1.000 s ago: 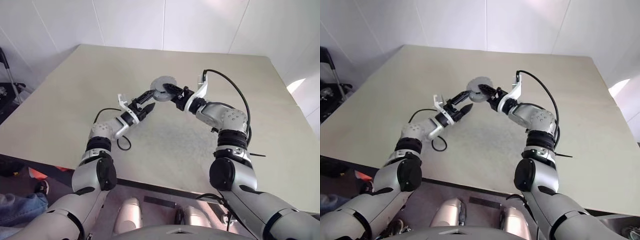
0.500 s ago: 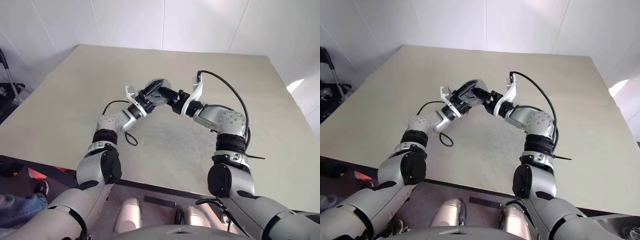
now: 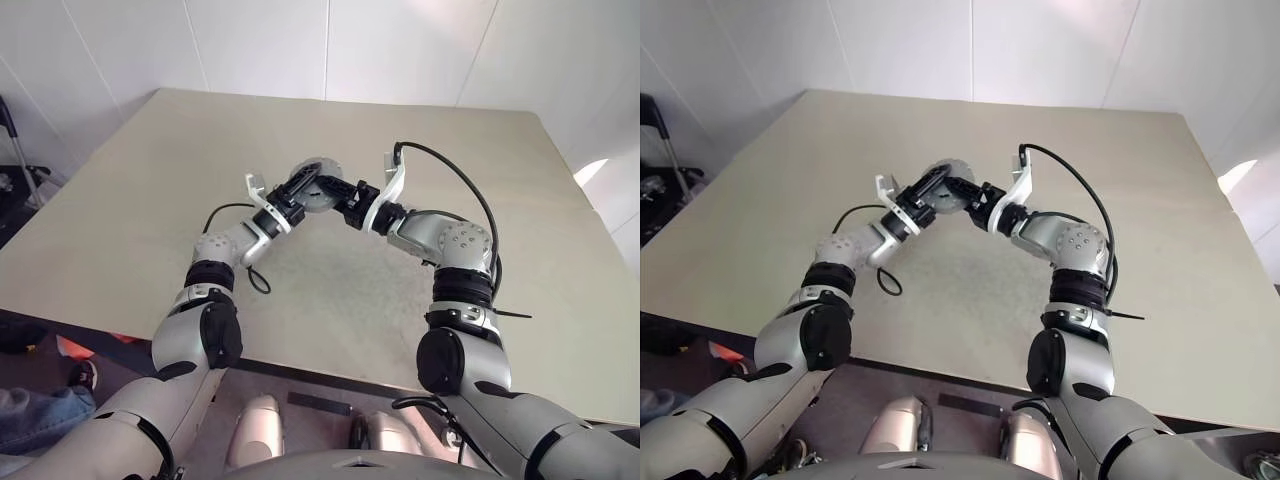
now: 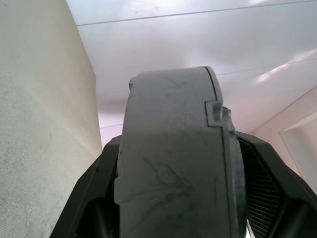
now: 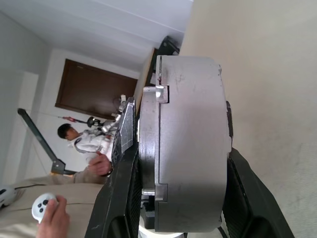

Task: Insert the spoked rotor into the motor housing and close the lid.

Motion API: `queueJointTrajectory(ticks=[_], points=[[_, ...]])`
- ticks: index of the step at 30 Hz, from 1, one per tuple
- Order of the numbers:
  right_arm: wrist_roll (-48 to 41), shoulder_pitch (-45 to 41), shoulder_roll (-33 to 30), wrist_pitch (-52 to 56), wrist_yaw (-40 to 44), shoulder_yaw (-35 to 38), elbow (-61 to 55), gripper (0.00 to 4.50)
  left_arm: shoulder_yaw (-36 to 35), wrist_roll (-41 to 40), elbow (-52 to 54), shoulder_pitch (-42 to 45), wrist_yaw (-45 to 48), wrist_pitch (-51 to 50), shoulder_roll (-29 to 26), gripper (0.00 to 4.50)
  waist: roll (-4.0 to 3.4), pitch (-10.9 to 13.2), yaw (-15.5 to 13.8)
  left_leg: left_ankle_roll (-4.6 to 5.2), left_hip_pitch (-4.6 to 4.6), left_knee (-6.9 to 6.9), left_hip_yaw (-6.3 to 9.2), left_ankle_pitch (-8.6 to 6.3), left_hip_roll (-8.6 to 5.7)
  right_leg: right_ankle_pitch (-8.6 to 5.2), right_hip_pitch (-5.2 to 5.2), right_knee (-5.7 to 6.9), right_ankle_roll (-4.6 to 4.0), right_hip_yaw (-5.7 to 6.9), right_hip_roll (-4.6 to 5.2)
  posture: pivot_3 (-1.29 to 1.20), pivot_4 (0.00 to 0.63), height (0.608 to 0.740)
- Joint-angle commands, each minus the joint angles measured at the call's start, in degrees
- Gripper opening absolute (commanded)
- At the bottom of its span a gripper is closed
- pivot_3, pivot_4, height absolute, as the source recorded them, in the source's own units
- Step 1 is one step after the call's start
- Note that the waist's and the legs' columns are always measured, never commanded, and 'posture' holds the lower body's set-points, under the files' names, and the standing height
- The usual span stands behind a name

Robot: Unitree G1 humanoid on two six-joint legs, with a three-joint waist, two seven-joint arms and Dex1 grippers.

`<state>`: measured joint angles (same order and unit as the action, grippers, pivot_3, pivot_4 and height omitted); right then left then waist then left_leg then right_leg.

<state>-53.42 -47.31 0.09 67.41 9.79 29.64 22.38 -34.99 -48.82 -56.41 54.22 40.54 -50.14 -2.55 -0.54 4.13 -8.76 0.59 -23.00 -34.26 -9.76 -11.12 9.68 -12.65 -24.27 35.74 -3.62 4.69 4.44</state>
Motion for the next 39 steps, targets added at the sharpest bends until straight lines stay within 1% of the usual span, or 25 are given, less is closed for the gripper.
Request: queueJointTrajectory(ticks=[1, 10, 20, 22, 24, 28, 34, 39], points=[[-2.3, -1.8, -0.3, -0.9, 1.0, 0.1, -1.8, 2.06, 0.4, 0.4, 0.2, 0.5, -0.3, 1.2, -0.9, 2.58, 0.0, 0.0, 0.0, 0.0, 0.0, -0.01, 0.0, 0.0, 0.0, 0.0, 0.0, 0.0, 0.0, 0.0, 0.0, 0.0, 0.0, 0.74], [-2.0, -2.0, -0.4, -1.4, 1.1, -0.1, -1.4, 2.06, 1.6, 1.4, 0.5, 0.4, 0.1, 2.5, -0.7, 2.58, 0.0, 0.0, 0.0, 0.01, 0.0, -0.04, 0.0, 0.0, 0.0, 0.0, 0.0, 0.05, 0.0, 0.0, 0.0, 0.0, 0.0, 0.74], [-0.9, -2.1, -1.1, -3.9, 2.3, -0.8, -0.4, 2.06, 0.8, 1.2, -1.1, 0.7, -2.0, 4.7, -0.8, 2.58, 0.0, 0.0, -0.1, 0.01, 0.0, -0.07, 0.0, 0.01, 0.0, 0.0, 0.0, 0.08, -0.01, 0.0, 0.0, 0.0, 0.0, 0.74], [-0.5, -2.2, -1.3, -4.6, 2.6, -1.1, 0.1, 2.76, 1.2, 1.4, -1.1, 0.6, -1.7, 4.8, -0.8, 2.58, 0.0, 0.0, -0.1, 0.01, 0.0, -0.07, 0.0, 0.01, 0.01, 0.0, 0.0, 0.08, -0.01, 0.0, 0.0, 0.0, 0.0, 0.74], [0.0, -2.1, -1.4, -5.4, 3.0, -1.7, -0.4, 3.09, 1.3, 1.4, -1.1, 0.5, -1.6, 4.9, -0.8, 2.58, 0.0, 0.0, -0.1, 0.01, 0.0, -0.09, 0.01, 0.01, 0.01, 0.0, 0.0, 0.1, -0.01, 0.0, 0.0, 0.0, 0.0, 0.74], [0.5, -2.2, -1.3, -7.6, 2.6, -2.1, -1.0, 4.34, 1.3, 1.7, -1.2, 0.4, -1.5, 5.2, -0.8, 2.58, 0.0, 0.0, -0.1, 0.01, 0.0, -0.11, 0.02, 0.01, 0.0, 0.01, 0.01, 0.12, 0.0, 0.0, 0.0, 0.0, 0.0, 0.74], [0.4, -2.0, -1.6, -9.1, 2.6, -2.6, -0.7, 4.34, 1.0, 1.9, -1.3, 0.2, -1.9, 6.1, -0.8, 2.58, 0.0, 0.0, -0.1, 0.02, -0.01, -0.17, 0.02, 0.0, 0.01, 0.01, 0.01, 0.15, -0.01, 0.0, 0.0, 0.0, 0.0, 0.74], [0.6, -1.7, -1.8, -10.0, 2.3, -3.0, -0.7, 4.34, -0.6, 1.7, -1.7, -0.5, -3.4, 8.7, -2.5, 2.58, 0.0, 0.0, 0.0, 0.02, 0.0, -0.23, 0.03, 0.0, 0.02, 0.01, 0.01, 0.2, -0.02, 0.0, 0.0, 0.0, 0.0, 0.74]])
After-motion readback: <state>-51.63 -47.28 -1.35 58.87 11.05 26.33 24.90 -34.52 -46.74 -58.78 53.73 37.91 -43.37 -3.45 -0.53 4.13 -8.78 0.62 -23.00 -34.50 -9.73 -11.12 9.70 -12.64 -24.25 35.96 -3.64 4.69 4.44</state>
